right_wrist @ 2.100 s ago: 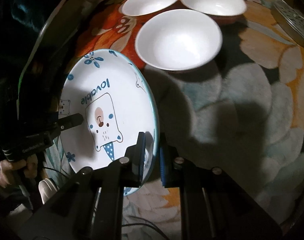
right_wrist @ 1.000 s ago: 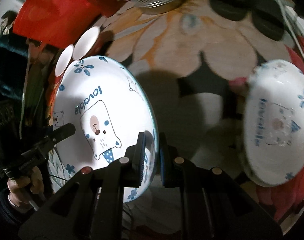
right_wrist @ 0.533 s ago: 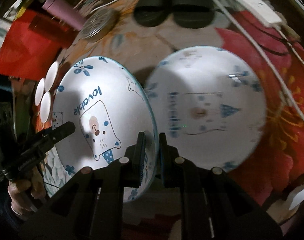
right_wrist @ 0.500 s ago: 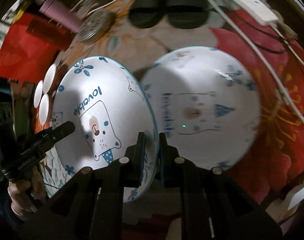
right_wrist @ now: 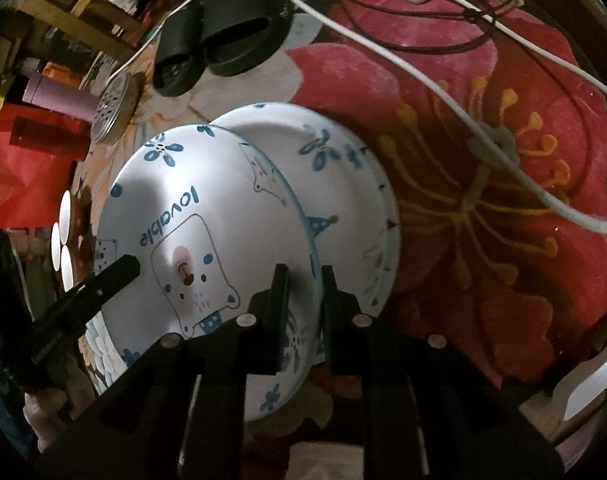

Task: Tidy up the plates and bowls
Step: 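Lower the bear-print plate onto the stack and open both grippers, then withdraw both grippers back toward the white bowls, then grasp the rim of the nearest white bowl with both grippers, then lift the white bowl and carry it over the plate stack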

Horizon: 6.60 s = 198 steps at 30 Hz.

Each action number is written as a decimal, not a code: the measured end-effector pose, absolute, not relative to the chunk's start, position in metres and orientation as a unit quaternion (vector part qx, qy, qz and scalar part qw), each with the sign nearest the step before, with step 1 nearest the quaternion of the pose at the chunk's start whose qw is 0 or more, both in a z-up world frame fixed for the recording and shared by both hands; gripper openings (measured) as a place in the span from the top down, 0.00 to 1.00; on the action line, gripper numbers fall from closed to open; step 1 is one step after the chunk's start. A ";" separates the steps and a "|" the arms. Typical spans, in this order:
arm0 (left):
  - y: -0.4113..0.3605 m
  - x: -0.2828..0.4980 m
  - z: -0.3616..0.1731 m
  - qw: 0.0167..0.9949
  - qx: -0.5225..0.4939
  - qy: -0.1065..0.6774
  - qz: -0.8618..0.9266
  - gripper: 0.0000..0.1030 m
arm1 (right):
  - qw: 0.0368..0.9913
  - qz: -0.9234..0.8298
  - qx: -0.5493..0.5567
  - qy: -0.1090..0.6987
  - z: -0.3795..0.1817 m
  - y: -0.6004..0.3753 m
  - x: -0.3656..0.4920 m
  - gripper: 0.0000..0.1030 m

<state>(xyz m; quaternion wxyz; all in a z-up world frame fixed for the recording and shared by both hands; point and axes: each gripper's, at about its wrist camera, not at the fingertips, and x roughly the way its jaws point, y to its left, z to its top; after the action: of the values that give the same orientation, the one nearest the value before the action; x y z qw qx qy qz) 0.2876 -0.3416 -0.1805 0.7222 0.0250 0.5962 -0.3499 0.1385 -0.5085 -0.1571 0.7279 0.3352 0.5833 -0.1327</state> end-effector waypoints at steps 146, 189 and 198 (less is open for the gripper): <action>-0.027 0.347 -0.203 0.802 -0.031 0.589 -0.089 0.02 | 0.804 0.046 0.119 0.581 -0.161 -0.215 0.297 0.01; 0.003 0.381 -0.211 0.807 -0.076 0.574 -0.113 0.90 | 0.755 0.142 0.136 0.626 -0.192 -0.132 0.353 0.88; -0.051 0.350 -0.194 0.806 -0.052 0.568 -0.156 0.90 | 0.761 0.107 0.147 0.623 -0.174 -0.175 0.309 0.88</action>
<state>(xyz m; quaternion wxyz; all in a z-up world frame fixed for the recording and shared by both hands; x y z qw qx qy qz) 0.3502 -0.0512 -0.1944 0.8063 -0.0517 0.5682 -0.1563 0.3090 -0.1750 -0.1744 0.7606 0.1468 0.6232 0.1072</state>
